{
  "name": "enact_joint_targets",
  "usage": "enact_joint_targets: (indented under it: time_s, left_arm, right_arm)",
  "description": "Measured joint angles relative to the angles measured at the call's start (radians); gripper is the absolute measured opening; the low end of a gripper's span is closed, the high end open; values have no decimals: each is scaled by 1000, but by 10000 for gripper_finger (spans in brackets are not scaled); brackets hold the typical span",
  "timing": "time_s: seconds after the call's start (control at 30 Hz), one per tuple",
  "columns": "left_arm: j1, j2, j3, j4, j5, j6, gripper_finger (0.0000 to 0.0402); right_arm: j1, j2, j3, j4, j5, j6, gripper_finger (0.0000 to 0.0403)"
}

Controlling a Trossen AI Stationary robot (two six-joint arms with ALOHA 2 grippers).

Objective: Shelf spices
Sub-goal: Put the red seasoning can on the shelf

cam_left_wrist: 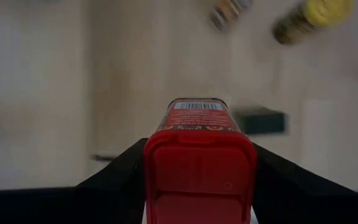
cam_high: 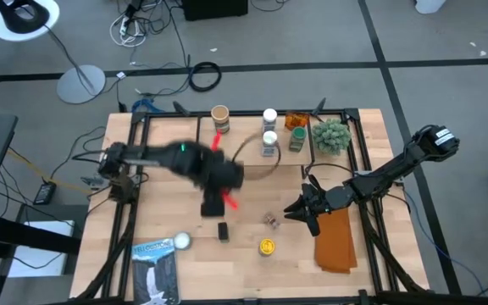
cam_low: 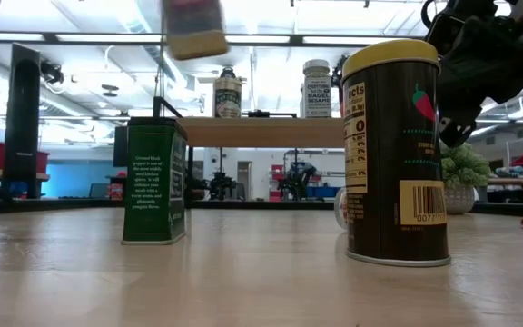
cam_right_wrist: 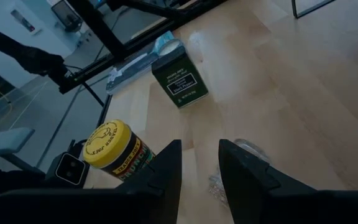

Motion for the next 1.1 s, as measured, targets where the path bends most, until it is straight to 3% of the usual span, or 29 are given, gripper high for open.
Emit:
enact_joint_targets:
  time_s: [0.3, 0.47, 0.73, 1.1]
  left_arm:
    - [312, 10, 84, 45, -1, 370, 216]
    - [438, 53, 84, 137, 70, 518, 216]
    - [514, 147, 83, 201, 75, 609, 218]
    - [494, 198, 83, 307, 83, 604, 219]
  right_arm:
    - [0, 0, 0, 0, 0, 0, 107]
    - [0, 0, 0, -2, 0, 0, 107]
    - [0, 0, 0, -8, 0, 0, 107]
    - [0, 0, 0, -16, 0, 0, 107]
